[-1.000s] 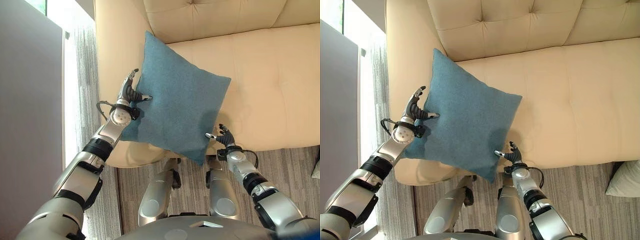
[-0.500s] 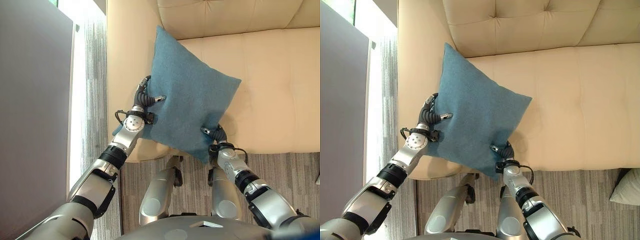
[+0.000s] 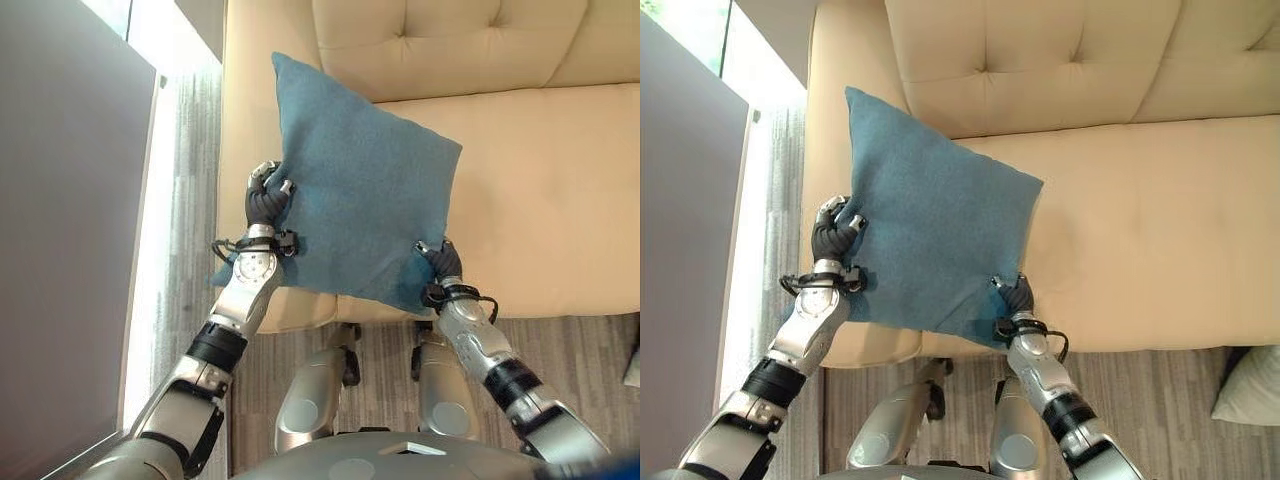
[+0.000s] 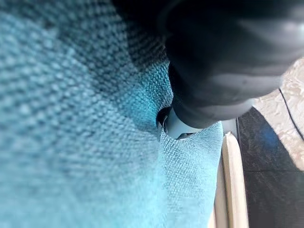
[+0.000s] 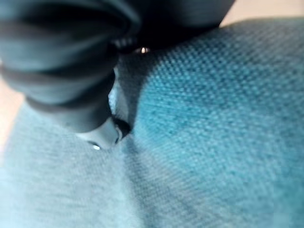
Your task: Pick up all the scattered cushions and arrange them neatly on the sofa.
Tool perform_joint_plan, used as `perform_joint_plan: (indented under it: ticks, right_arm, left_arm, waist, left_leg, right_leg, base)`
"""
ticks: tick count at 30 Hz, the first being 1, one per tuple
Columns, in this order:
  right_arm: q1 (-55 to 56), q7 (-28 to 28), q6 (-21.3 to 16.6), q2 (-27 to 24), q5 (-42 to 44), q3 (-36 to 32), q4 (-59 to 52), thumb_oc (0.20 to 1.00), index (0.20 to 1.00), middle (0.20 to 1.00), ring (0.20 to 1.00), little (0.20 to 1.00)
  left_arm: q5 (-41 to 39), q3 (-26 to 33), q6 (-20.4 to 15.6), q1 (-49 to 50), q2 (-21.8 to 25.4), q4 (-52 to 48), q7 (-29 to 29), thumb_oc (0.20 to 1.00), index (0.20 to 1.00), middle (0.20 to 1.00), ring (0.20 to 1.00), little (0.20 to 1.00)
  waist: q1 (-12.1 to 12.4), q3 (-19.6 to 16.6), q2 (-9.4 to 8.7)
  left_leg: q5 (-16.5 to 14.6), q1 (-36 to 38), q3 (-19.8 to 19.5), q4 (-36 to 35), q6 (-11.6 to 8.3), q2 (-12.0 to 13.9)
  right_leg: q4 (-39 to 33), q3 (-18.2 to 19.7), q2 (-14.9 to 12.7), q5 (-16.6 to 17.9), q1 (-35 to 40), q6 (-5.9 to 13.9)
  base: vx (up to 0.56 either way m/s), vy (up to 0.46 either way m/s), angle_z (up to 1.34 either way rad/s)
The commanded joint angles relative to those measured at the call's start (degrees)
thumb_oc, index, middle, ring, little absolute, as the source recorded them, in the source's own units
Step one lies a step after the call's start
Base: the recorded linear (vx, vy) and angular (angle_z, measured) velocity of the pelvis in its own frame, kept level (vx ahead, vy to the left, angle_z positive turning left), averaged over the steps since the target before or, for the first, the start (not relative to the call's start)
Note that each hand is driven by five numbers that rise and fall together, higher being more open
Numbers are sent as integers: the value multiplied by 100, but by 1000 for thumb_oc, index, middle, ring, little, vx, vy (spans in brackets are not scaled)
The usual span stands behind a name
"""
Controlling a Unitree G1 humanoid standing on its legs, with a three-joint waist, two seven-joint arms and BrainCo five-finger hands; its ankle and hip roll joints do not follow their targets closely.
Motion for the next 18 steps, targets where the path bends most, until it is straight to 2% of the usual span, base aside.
perform_joint_plan:
  ticks: [1,3,6,7,9,10,11,13,14,15,18]
  right_arm:
    - [-531,328,-756,375,-896,-50,-731,200,200,200,200,200]
    - [-377,342,-755,289,-1067,-196,-938,200,200,200,200,200]
    - [8,355,-678,34,-1573,-480,-1242,200,200,200,200,200]
    - [144,383,-624,-115,-1876,-586,-1326,200,200,200,200,200]
    - [185,403,-581,-154,-1914,-598,-1275,200,200,200,200,200]
    - [186,415,-576,-153,-1914,-583,-1261,200,200,200,200,200]
    - [174,413,-558,-108,-1951,-574,-1237,200,200,200,200,200]
    - [237,430,-562,-118,-1981,-570,-1242,200,200,200,200,200]
    - [302,387,-597,-203,-2030,-578,-1297,200,200,200,200,200]
    - [304,387,-598,-206,-2031,-578,-1298,200,200,200,200,200]
    - [371,318,-623,-377,-2092,-639,-1307,200,200,200,200,200]
  left_arm:
    - [566,-212,-442,-178,11,-482,-463,200,200,200,200,200]
    - [592,-158,-441,72,55,-661,-549,200,200,200,200,200]
    - [444,-55,-415,473,152,-875,-735,200,200,200,200,200]
    - [388,-44,-395,609,213,-909,-883,200,200,200,200,200]
    - [324,-45,-371,672,226,-869,-933,200,200,200,200,200]
    - [295,-36,-368,692,236,-859,-952,200,200,200,200,200]
    - [264,-46,-370,769,211,-836,-976,200,200,200,200,200]
    - [274,-51,-357,859,171,-846,-1012,200,200,200,200,200]
    - [152,-100,-394,883,54,-784,-1010,200,200,200,200,200]
    - [151,-102,-396,883,51,-782,-1010,200,200,200,200,200]
    - [47,-216,-345,822,-84,-671,-1020,200,200,200,200,200]
  waist:
    - [1,-431,-288]
    - [-21,-499,-321]
    - [-71,-551,-307]
    - [-65,-599,-257]
    - [-30,-667,-225]
    - [4,-723,-223]
    - [115,-772,-249]
    - [172,-840,-305]
    - [164,-882,-306]
    - [159,-882,-300]
    - [64,-864,-297]
  left_leg:
    - [-1037,192,-164,653,-57,-77]
    - [-1070,330,-120,653,-14,-80]
    - [-1024,657,-140,539,56,9]
    - [-969,740,-158,493,37,110]
    - [-925,792,-145,451,-11,202]
    - [-913,824,-105,424,-50,259]
    - [-876,868,-10,390,-162,375]
    - [-783,833,14,402,-298,482]
    - [-578,782,-53,390,-501,739]
    - [-574,785,-60,384,-507,744]
    - [-477,679,-201,604,-633,989]
  right_leg:
    - [-766,-238,-141,697,178,320]
    - [-686,-184,-114,649,229,343]
    - [-157,75,94,354,305,325]
    - [100,166,151,142,430,254]
    - [212,199,129,52,544,220]
    - [173,144,70,37,646,227]
    - [-45,-169,-96,65,907,265]
    - [-336,-384,-111,6,1066,253]
    - [-498,-436,135,-81,1114,120]
    - [-505,-443,141,-79,1122,115]
    - [-765,-602,421,-185,1354,-70]
  base:
    - [55,73,-28]
    - [32,57,-47]
    - [7,-30,-30]
    - [-28,-157,-25]
    - [1,-187,-10]
    - [-1,-297,-7]
    - [12,-323,-10]
    - [3,-443,-46]
    - [-2,-437,-38]
    - [9,-513,2]
    - [28,-331,28]
